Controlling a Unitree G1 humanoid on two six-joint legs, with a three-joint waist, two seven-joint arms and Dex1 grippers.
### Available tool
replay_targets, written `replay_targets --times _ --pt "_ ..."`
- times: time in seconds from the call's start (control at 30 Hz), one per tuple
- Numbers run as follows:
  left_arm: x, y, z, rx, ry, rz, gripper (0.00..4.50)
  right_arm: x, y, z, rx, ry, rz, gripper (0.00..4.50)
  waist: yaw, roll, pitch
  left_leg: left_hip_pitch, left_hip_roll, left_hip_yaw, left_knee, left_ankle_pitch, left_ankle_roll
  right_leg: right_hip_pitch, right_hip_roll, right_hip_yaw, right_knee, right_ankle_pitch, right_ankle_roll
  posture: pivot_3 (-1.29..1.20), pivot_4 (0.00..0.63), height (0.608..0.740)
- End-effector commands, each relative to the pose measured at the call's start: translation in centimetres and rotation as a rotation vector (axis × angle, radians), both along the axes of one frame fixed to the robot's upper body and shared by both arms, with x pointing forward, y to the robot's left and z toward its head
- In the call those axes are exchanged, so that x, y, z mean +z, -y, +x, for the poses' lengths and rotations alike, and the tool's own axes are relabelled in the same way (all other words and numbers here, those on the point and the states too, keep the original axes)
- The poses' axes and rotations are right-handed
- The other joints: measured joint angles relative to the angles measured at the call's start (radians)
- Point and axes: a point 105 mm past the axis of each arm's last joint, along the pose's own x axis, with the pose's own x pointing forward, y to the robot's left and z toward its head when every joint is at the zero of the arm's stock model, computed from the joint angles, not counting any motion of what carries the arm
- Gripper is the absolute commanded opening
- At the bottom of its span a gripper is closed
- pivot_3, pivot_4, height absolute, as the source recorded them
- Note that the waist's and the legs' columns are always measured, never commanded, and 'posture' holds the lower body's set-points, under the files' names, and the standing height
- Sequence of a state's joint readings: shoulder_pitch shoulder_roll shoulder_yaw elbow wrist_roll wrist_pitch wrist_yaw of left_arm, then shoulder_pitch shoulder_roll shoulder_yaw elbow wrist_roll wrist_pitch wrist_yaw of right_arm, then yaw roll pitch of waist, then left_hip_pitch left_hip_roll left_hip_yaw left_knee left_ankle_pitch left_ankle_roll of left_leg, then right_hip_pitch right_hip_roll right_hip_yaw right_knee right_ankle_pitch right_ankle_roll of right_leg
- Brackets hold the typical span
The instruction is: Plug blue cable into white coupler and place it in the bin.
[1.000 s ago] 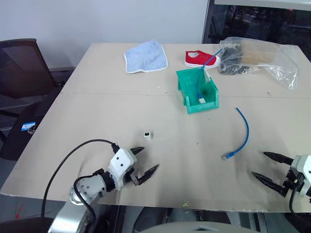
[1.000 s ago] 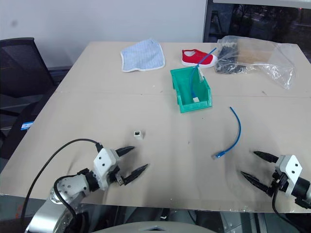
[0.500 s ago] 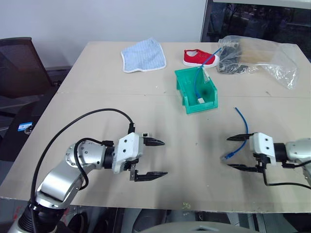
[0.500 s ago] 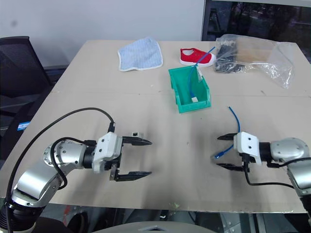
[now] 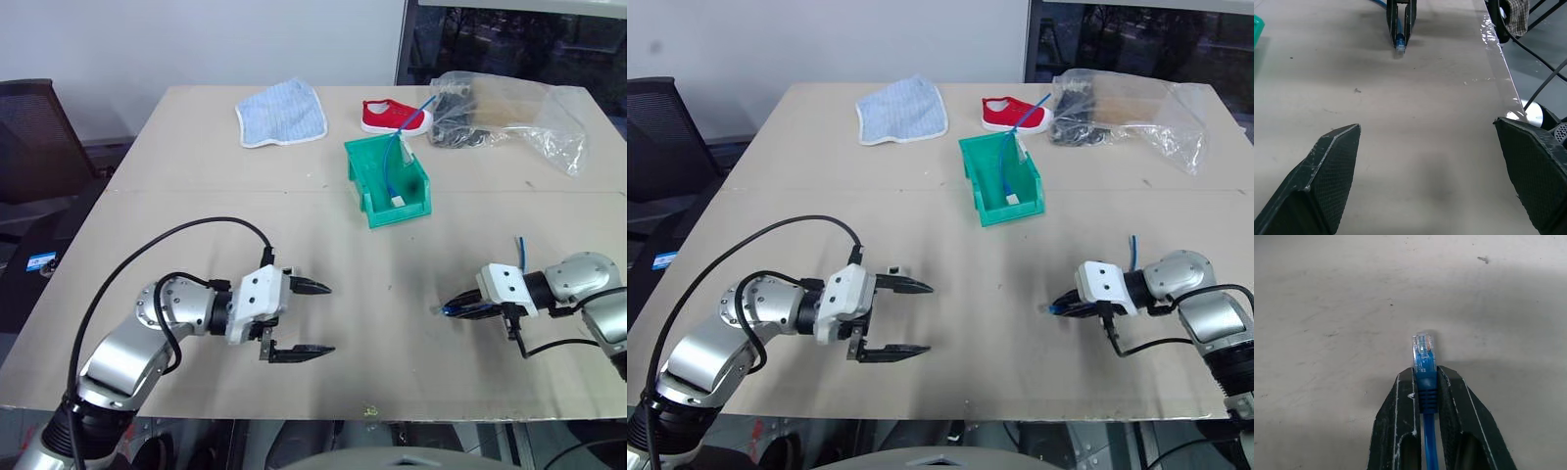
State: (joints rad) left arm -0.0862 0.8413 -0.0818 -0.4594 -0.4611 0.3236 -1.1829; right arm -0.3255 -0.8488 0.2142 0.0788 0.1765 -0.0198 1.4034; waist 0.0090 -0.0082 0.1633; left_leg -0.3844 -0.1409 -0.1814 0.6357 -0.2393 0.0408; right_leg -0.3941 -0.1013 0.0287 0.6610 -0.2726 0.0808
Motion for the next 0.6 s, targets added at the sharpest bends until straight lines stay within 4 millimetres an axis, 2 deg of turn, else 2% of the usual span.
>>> replay_targets --times 0.03,0.23,0.37,0.4,0.47,0.5,0.53,0.6 --pt "1.8 -0.4 1.1 0.020 0.049 -0.011 4.50 1.1 -2.3 1.5 -0.020 0.013 0.037 0.07 0.000 0.000 0.000 0.000 0.001 0.000 0.000 0.000 0.000 0.000 0.001 0.000 0.000 0.001 -0.001 0.00 0.150 0.740" --pt "2.7 -0.9 3.2 0.046 0.061 0.040 4.50 1.5 -6.9 4.7 -0.051 0.026 0.083 0.07 0.000 0.000 0.000 -0.001 0.006 0.000 0.000 0.002 -0.006 -0.002 0.006 -0.001 0.000 0.003 -0.003 0.00 0.150 0.740" --pt "2.4 -1.4 4.1 0.073 0.063 0.069 4.50 1.3 -8.6 6.3 -0.061 0.062 0.102 0.07 -0.001 0.000 0.000 -0.002 0.006 0.001 0.000 0.002 -0.007 -0.005 0.006 0.000 0.000 0.003 -0.003 0.00 0.150 0.740" --pt "2.3 -1.5 4.3 0.075 0.064 0.079 4.50 1.3 -8.7 6.5 -0.062 0.067 0.107 0.66 -0.002 0.000 0.000 -0.003 0.006 0.001 0.000 0.002 -0.007 -0.006 0.006 -0.001 0.000 0.003 -0.003 0.00 0.150 0.740" --pt "2.1 -1.6 4.8 0.081 0.072 0.099 4.50 1.6 -8.5 6.7 -0.065 0.083 0.121 1.17 -0.002 0.000 0.000 -0.006 0.006 0.001 0.000 0.002 -0.008 -0.009 0.006 -0.001 0.000 0.003 -0.003 0.00 0.150 0.740" --pt "2.0 -1.6 5.0 0.081 0.076 0.104 4.50 1.8 -8.4 6.8 -0.069 0.081 0.135 1.74 -0.003 0.000 0.000 -0.009 0.006 0.001 0.001 0.002 -0.008 -0.012 0.006 -0.001 0.000 0.003 -0.003 0.00 0.150 0.740" --pt "2.1 -1.4 5.3 0.079 0.079 0.107 4.50 2.3 -7.9 6.8 -0.091 0.089 0.163 2.07 -0.002 0.000 0.000 -0.010 0.006 0.001 0.001 0.002 -0.008 -0.012 0.006 -0.001 0.001 0.003 -0.003 0.00 0.150 0.740" --pt "2.2 -1.0 6.0 0.074 0.089 0.121 4.50 3.4 -7.0 6.9 -0.142 0.101 0.230 3.10 0.002 0.000 0.000 -0.012 0.006 0.000 0.002 0.002 -0.008 -0.014 0.006 -0.001 0.001 0.003 -0.003 0.00 0.150 0.740"
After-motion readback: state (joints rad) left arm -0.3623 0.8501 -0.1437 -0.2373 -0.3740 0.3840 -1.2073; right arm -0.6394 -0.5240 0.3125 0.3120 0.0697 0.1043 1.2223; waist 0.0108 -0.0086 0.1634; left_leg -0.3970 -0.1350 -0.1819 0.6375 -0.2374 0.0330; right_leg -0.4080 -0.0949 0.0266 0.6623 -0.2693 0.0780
